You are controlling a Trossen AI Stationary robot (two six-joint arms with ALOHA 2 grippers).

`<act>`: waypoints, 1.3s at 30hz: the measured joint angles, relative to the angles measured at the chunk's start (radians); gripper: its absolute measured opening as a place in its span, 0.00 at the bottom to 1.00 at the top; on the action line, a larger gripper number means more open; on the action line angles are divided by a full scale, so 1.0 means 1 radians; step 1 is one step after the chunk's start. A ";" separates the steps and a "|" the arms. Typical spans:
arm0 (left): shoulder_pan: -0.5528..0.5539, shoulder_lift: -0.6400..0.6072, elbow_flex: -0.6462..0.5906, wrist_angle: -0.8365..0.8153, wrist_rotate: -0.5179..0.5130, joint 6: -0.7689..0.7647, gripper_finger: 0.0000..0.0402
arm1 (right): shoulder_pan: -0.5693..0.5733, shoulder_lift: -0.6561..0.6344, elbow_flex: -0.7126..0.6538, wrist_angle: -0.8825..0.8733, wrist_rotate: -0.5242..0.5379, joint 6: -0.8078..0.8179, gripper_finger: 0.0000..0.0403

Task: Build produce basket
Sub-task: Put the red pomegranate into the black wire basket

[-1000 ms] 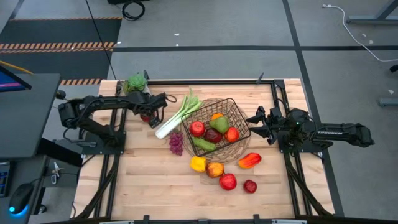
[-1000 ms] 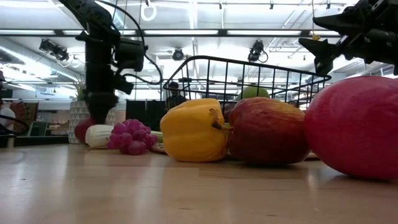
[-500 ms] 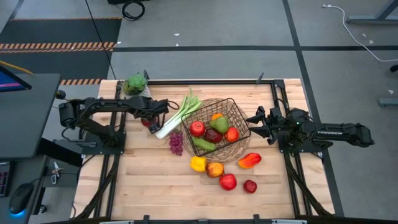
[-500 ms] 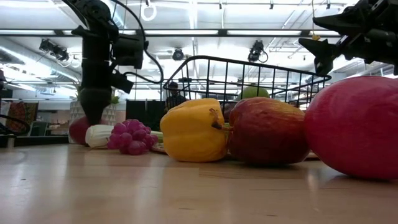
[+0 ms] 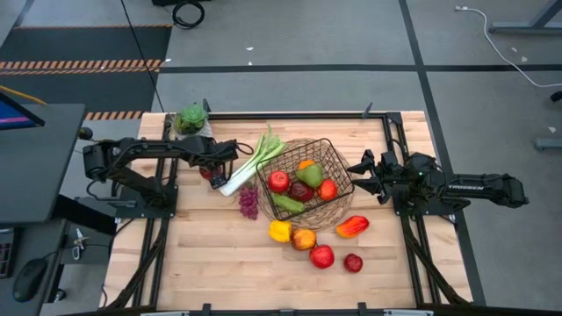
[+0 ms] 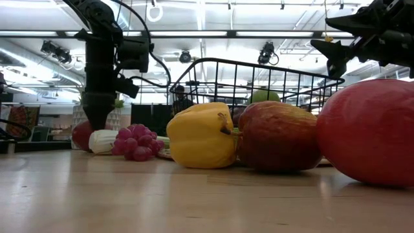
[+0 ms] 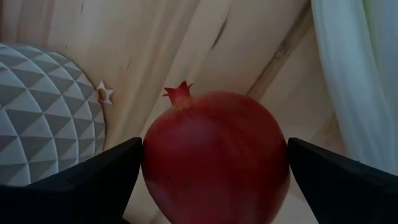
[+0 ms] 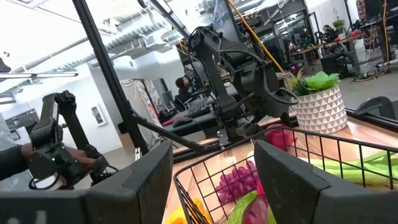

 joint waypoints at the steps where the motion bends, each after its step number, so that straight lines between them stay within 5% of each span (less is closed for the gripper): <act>1: 0.000 0.000 0.000 0.001 -0.001 0.005 1.00 | 0.000 0.000 0.000 0.000 0.000 0.000 0.57; 20: -0.001 -0.002 0.077 -0.079 0.017 0.069 0.94 | 0.000 0.000 0.000 0.000 0.000 0.000 0.57; 29: -0.007 -0.004 0.251 -0.211 0.020 0.086 0.94 | 0.000 0.000 0.000 0.000 0.000 0.000 0.57; 39: -0.105 -0.013 0.444 -0.216 0.305 0.212 0.94 | 0.000 0.000 0.000 0.000 0.000 0.000 0.57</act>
